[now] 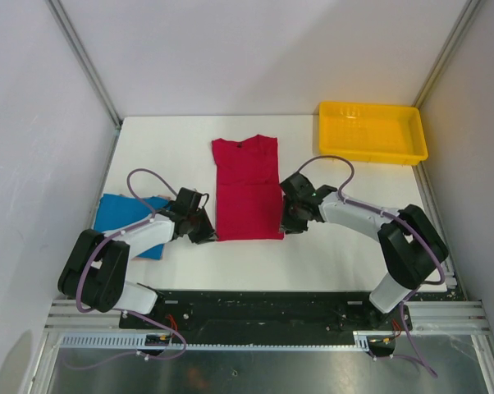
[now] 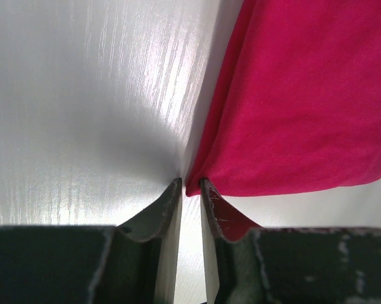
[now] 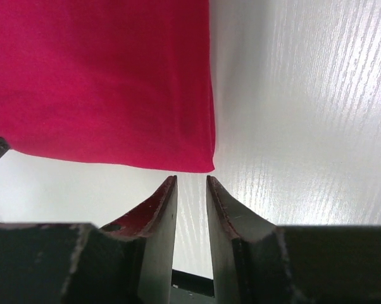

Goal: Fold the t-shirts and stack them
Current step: Grab one side of the 2/3 rectangular tshirt with both arms

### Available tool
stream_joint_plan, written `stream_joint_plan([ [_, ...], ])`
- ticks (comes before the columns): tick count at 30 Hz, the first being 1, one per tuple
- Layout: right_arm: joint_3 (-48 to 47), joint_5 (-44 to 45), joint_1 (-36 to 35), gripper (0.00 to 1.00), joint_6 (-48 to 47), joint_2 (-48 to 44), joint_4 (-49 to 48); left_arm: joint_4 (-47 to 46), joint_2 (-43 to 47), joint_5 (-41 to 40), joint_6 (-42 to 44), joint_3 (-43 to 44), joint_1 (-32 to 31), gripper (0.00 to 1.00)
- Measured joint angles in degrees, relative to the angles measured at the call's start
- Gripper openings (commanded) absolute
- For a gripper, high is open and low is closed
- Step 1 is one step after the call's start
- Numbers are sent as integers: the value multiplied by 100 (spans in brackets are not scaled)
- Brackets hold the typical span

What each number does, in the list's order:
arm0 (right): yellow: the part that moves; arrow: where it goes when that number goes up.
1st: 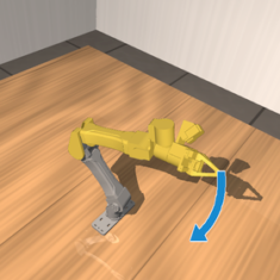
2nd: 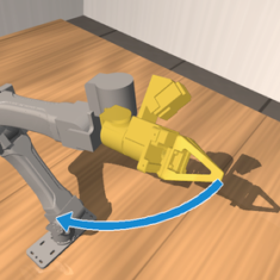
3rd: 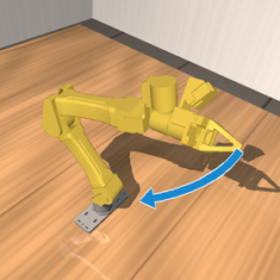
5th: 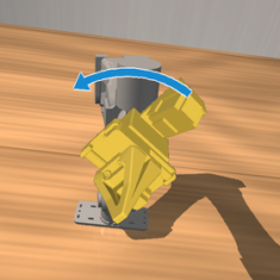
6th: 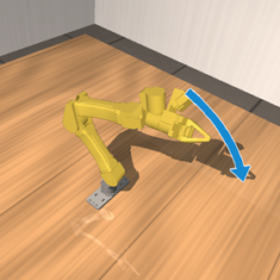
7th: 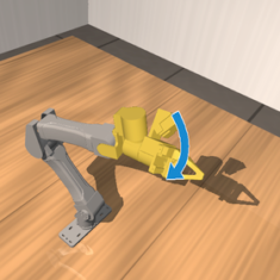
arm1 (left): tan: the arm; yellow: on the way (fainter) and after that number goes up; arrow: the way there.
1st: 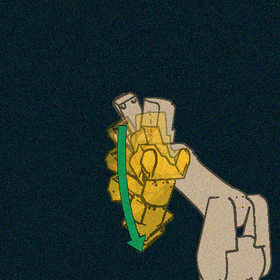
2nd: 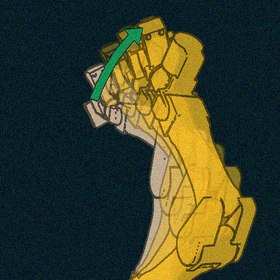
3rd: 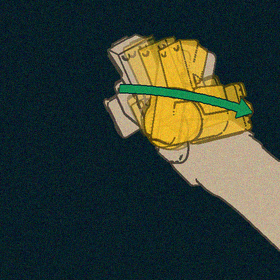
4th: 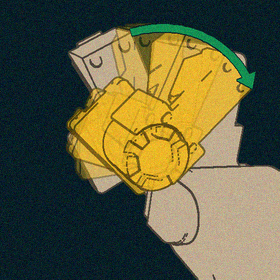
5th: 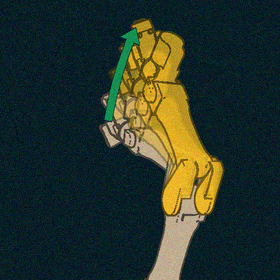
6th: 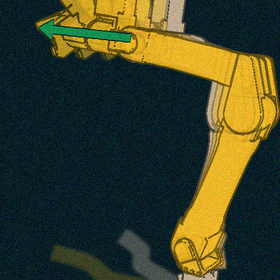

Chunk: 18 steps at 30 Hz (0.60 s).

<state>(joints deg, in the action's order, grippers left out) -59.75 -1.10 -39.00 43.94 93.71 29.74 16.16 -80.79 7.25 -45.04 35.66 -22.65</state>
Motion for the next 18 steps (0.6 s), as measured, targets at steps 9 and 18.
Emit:
stream_joint_plan([
  [9, 258, 20, 2, 31, 260, 90, -223, 2, 13, -4, 0, 0, 0, 24],
  [18, 437, 9, 2, 31, 540, 330, -671, 31, 94, -98, 2, -35, -7, 24],
])
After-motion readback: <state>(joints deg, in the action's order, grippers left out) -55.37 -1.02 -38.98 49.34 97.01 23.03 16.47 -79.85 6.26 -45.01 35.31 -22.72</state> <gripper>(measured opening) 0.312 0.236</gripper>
